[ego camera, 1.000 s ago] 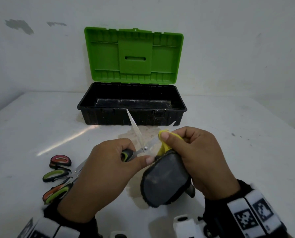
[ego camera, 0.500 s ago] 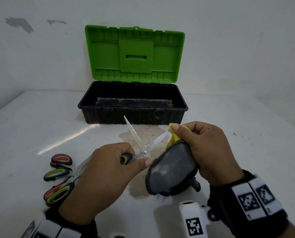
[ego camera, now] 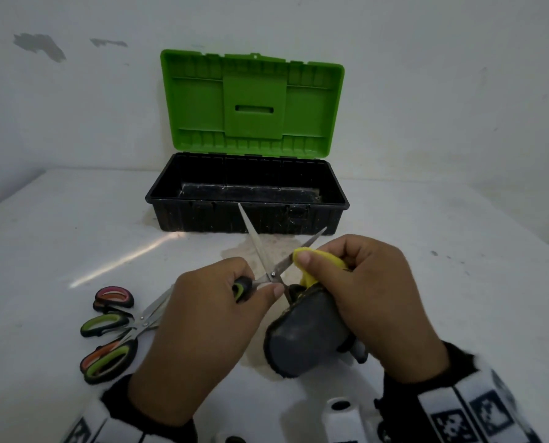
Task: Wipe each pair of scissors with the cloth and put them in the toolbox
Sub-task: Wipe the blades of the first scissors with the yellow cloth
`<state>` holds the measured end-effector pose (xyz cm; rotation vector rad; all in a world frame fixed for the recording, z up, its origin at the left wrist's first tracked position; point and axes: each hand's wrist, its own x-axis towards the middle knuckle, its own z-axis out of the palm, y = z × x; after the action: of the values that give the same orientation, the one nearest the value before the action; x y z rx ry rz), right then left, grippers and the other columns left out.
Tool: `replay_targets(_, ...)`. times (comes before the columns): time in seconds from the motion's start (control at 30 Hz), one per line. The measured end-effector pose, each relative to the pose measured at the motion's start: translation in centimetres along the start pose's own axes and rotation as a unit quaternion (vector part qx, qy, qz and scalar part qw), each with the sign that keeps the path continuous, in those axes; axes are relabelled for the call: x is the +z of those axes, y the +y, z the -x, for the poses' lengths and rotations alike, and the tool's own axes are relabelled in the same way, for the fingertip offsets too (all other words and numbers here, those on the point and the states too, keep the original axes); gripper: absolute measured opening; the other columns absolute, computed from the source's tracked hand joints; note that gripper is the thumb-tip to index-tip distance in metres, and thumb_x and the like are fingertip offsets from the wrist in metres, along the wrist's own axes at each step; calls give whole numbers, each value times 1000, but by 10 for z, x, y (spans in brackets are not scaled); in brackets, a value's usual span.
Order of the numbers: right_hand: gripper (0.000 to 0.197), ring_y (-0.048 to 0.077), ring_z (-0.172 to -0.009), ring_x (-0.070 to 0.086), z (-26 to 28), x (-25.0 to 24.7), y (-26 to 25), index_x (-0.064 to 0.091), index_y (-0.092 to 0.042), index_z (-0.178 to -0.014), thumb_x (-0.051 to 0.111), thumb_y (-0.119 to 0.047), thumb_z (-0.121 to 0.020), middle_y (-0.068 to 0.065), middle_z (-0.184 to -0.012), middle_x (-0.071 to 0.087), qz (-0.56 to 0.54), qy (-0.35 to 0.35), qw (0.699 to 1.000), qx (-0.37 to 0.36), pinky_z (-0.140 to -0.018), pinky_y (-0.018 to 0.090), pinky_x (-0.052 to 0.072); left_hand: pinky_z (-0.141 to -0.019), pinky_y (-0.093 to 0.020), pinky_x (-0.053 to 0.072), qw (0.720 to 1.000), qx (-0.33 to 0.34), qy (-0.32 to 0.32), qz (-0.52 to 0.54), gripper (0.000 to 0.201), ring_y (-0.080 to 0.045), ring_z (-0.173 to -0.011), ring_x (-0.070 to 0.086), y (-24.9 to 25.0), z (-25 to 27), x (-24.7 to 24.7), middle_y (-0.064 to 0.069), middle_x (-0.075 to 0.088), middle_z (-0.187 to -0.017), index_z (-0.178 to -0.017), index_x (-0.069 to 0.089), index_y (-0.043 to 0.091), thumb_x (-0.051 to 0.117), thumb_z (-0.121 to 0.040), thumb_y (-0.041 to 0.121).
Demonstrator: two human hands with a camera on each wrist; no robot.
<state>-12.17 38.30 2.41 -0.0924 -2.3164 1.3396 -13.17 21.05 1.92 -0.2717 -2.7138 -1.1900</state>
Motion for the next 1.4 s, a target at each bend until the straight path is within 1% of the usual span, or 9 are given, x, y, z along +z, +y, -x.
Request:
replay_targets(0.17,20,3,-64,62,8,15,2,71,-23,-67,79,-36,-78,-15,-68,68,11,8,1000,-23,-55,9,44,-53,-10,34,998,32,26,-36,30,-4,-59,51,1,4,1,10,52,-61,-70,50,29,66,-82,52)
replay_targets(0.33,25,7,-61,64,0,12,5,71,-19,-63,79,-38,-78,-6,-63,69,-13,45,999,12,-55,17,48,-45,-6,28,986,125,71,-90,27,0,-40,39,-9,4,4,17,42,-52,-66,60,22,82,-73,35)
replay_targets(0.47,27,17,-61,66,5,12,2,71,-14,-64,79,-34,-79,0,-62,70,-56,8,997,44,-56,25,51,-40,-16,38,981,147,76,-102,26,-5,-41,42,-12,5,7,15,43,-54,-68,61,19,81,-73,35)
replay_targets(0.6,26,11,-57,64,10,15,1,71,-13,-65,80,-33,-78,0,-62,70,-76,-15,996,50,-54,21,50,-40,-21,40,976,159,91,-120,25,-7,-42,40,-13,5,12,6,55,-50,-67,63,16,83,-71,31)
replay_targets(0.8,30,22,-57,62,-12,4,17,69,-12,-61,82,-36,-74,8,-62,69,-111,44,986,119,-61,40,54,-47,-5,21,972,160,82,-153,28,-3,-41,32,-13,5,13,7,53,-47,-64,62,17,86,-68,32)
replay_targets(0.93,33,20,-56,57,-21,-5,23,67,-8,-60,83,-34,-74,11,-60,63,-162,67,972,153,-59,36,48,-43,-9,25,978,142,74,-138,27,-1,-40,32,-15,7,12,15,42,-50,-67,60,20,82,-73,36)
replay_targets(1.03,32,19,-57,59,-17,-13,17,68,-8,-63,81,-34,-76,11,-62,65,-168,63,973,144,-59,36,49,-47,-7,17,977,140,73,-143,31,6,-41,23,-14,6,9,19,31,-52,-66,53,25,80,-73,39)
replay_targets(1.23,28,6,-50,55,7,2,0,70,-11,-64,80,-34,-78,2,-58,68,-76,4,995,57,-50,18,44,-47,-6,21,968,173,91,-159,27,-3,-40,31,-11,4,13,13,40,-50,-64,60,17,72,-76,38)
replay_targets(1.4,29,12,-54,59,6,9,4,71,-10,-64,81,-35,-76,7,-61,69,-103,2,989,105,-54,28,49,-52,-5,14,956,210,104,-176,27,-5,-43,29,-11,7,10,3,51,-46,-62,62,12,65,-79,33)
